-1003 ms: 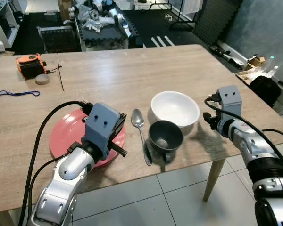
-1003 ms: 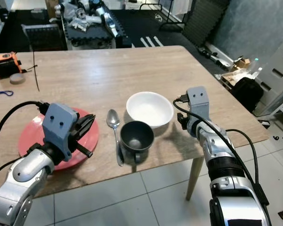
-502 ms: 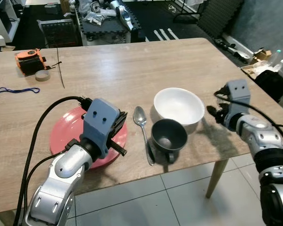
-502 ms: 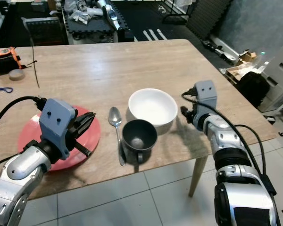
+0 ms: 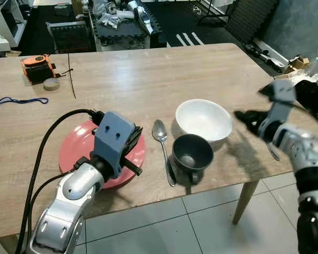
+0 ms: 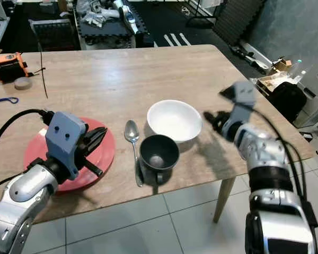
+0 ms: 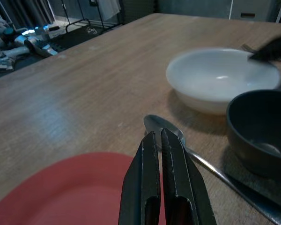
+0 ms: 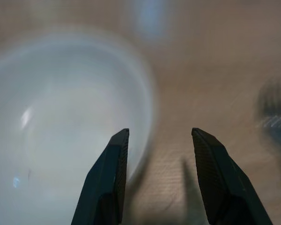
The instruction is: Setting the table
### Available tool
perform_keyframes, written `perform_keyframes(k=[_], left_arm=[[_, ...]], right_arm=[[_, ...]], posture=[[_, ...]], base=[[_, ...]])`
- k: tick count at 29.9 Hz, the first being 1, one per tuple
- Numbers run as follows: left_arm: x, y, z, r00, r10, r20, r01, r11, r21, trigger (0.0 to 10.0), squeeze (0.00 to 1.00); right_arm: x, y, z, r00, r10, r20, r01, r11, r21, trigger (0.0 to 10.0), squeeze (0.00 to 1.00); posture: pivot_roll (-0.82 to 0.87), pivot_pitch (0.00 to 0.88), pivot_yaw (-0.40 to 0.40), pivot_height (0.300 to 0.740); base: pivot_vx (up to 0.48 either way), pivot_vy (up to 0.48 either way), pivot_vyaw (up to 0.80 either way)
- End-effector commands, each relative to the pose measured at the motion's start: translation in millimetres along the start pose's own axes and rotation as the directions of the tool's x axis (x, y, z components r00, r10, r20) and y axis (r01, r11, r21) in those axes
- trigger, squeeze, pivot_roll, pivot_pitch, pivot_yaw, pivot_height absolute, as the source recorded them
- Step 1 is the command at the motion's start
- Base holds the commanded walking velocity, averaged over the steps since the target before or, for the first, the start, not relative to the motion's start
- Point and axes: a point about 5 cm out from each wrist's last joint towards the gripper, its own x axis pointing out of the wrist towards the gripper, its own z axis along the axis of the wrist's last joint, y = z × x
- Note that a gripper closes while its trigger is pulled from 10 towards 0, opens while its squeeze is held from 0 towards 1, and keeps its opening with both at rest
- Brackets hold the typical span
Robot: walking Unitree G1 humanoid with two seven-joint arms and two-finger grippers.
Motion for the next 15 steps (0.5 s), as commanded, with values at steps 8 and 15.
perform_keyframes(k=[8, 15], left_arm=[[-0.9, -3.1, -5.0, 1.0, -0.008, -0.006, 0.008, 1.0, 0.009, 10.0, 0.0], [0.1, -2.5, -6.6, 1.0, -0.001, -0.004, 0.001, 1.0, 0.011, 10.0, 0.0]], right_arm=[[4.8, 15.7, -27.1, 0.995, 0.01, -0.101, -0.008, 1.0, 0.02, 10.0, 0.0], [6.0, 26.1, -31.1, 0.993, 0.028, -0.115, -0.019, 0.997, 0.079, 0.0, 0.0]], posture=[[0.04, 0.182, 0.031, 0.74], [0.04, 0.177, 0.03, 0.74]], base=[[0.0, 0.0, 0.0], [0.0, 0.0, 0.0]])
